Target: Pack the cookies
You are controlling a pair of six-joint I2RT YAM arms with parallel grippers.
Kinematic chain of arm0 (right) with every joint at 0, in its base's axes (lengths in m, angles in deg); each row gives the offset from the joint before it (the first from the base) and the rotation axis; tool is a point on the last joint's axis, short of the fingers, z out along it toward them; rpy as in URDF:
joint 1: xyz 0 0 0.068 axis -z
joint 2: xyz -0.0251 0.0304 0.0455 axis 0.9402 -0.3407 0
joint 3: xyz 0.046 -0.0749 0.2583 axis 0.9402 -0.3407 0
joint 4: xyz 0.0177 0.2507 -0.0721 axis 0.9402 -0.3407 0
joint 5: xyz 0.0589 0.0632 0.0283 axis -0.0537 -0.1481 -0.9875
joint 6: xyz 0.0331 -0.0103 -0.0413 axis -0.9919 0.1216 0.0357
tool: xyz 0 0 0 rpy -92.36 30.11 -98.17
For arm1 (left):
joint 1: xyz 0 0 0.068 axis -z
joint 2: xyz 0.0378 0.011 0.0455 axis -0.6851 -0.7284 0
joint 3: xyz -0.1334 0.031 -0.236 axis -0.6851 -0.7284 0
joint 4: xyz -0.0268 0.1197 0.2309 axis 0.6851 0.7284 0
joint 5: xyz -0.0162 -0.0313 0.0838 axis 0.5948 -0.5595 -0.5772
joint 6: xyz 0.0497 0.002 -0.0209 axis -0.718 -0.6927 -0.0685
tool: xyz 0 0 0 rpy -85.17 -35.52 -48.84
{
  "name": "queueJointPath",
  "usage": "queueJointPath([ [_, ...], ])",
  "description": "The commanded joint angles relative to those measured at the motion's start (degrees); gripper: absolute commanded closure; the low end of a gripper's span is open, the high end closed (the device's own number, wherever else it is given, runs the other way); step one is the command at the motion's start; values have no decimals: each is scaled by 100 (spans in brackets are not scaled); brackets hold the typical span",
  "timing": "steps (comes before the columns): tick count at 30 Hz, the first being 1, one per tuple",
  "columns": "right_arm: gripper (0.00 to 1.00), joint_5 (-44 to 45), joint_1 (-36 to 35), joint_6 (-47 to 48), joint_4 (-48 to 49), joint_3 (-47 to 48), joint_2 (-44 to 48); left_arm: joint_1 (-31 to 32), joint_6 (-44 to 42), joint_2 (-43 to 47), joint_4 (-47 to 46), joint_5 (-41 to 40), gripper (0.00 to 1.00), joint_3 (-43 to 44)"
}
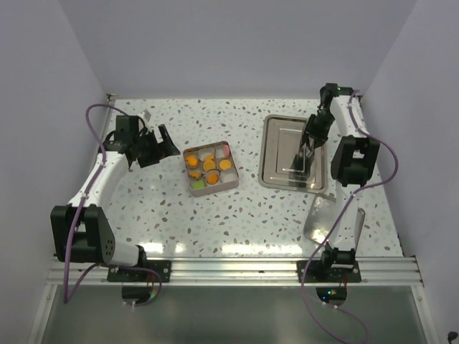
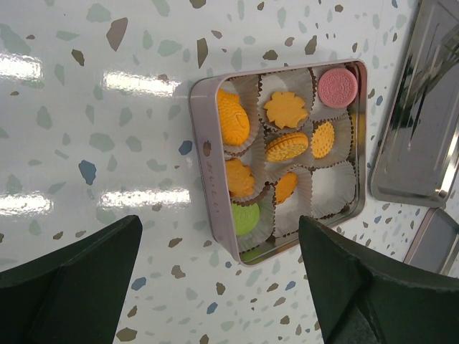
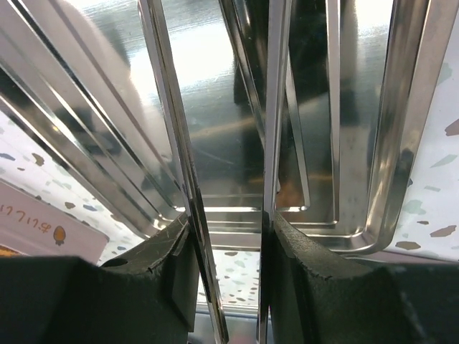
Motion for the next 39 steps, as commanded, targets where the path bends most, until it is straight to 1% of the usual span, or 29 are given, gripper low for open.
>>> queueJointPath([
  [1,71,-231,0,-15,-1210,437,607,-7,-93,90,-35,-12,4,164],
  [9,71,-627,0,-24,-1246,166,1231,-7,-75,90,-53,15,4,208],
  [12,71,-960,-17,-24,-1263,69,1477,-7,-57,116,-53,24,4,190],
  [16,71,-1680,-192,-68,-1237,-212,1855,-7,-40,187,-88,15,4,138],
  [20,70,-2181,-842,-85,-1237,-511,2277,-7,-13,231,-132,6,4,59],
  [23,69,-2577,-1484,-173,-1141,-1002,2646,-7,13,284,-167,6,4,-29],
  [25,69,-2727,-1887,-296,-983,-1511,3014,-7,22,318,-167,15,4,-56],
  [28,69,-2973,-2301,-769,-474,-2267,3515,-7,31,380,-167,-3,4,-91],
  [30,69,-3149,-2504,-937,-166,-2749,3675,-7,39,398,-167,-12,4,-126],
  [34,69,-3176,-3136,-1254,178,-3209,3921,-7,57,459,-167,-20,4,-187],
  [39,69,-3062,-3348,-1395,520,-3779,4079,-7,75,538,-158,-20,4,-258],
])
